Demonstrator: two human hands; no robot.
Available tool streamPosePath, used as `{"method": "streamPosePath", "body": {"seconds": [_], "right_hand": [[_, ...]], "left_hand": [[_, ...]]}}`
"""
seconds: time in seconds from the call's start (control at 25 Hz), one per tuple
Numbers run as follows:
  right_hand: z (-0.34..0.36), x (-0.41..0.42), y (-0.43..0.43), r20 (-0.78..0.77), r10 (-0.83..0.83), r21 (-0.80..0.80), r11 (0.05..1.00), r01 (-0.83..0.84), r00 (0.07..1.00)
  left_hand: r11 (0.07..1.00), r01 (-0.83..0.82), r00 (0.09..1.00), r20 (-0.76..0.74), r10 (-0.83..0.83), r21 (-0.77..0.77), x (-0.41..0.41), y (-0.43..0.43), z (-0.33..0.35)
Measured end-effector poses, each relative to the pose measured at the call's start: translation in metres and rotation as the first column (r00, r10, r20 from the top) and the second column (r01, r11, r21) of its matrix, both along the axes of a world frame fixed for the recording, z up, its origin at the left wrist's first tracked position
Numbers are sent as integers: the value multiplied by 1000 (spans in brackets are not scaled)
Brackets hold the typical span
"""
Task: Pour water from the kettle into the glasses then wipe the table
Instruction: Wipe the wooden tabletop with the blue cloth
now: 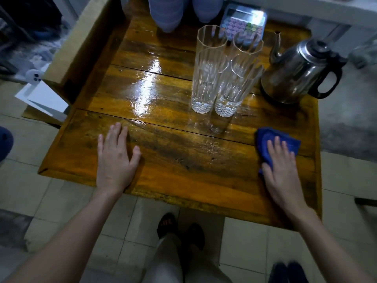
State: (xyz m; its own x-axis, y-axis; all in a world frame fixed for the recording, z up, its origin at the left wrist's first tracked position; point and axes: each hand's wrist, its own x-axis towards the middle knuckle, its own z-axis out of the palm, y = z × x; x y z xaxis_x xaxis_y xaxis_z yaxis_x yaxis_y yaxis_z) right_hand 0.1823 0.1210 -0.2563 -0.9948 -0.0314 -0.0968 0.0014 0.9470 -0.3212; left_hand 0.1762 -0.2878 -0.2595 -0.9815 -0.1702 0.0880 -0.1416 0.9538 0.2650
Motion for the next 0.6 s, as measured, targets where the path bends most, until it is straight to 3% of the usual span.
{"method": "streamPosePath", "body": {"seconds": [0.16,0.4,0.6], "right_hand": [[1,-40,-5,-50,-123,-22,992,122,991],[5,-19,-112,-74,163,-32,986,-165,984],[-4,38,-120,-56,492,32,871,-491,869]], "left_hand": [[1000,-2,1000,8,2,-5,0,0,-2],[1000,-4,1000,10,4,1,1,1,0],[1000,-6,1000,22,6,4,0,0,-1]]}}
